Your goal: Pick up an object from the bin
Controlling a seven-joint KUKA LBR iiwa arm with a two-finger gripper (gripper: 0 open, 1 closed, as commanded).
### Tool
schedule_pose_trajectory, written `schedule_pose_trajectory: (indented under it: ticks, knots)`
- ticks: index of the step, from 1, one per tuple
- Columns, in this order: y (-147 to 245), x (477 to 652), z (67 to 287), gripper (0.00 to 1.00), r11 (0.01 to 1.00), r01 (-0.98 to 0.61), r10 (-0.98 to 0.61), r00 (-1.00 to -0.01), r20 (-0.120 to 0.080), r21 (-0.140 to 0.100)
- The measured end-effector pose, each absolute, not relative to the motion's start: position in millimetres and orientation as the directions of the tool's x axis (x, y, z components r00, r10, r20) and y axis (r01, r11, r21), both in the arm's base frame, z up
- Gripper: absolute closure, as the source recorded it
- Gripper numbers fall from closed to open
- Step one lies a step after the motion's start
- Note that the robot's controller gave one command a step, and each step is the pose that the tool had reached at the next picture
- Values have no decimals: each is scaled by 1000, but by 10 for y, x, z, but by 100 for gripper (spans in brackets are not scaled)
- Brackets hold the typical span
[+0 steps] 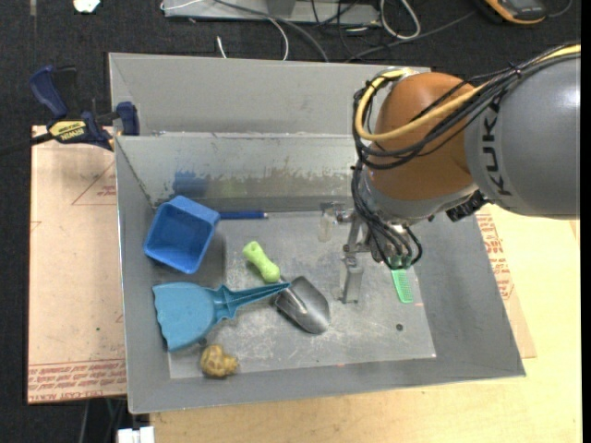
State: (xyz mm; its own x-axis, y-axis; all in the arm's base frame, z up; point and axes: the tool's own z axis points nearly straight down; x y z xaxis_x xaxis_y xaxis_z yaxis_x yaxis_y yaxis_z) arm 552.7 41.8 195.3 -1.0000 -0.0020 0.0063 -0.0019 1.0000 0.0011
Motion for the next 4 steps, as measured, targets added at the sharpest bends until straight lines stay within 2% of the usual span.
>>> schedule_pose_trajectory:
  ticks: [1,2,3,4]
  knots:
    - [416,5539,2000,0,1000,-1,-1,-1000,-1,1]
    - [533,5564,1570,0,993,114,114,-993,-4,3]
    - [652,5731,907,0,998,65,65,-998,-10,3]
    - [767,5760,1497,0,999,44,44,-999,-4,3]
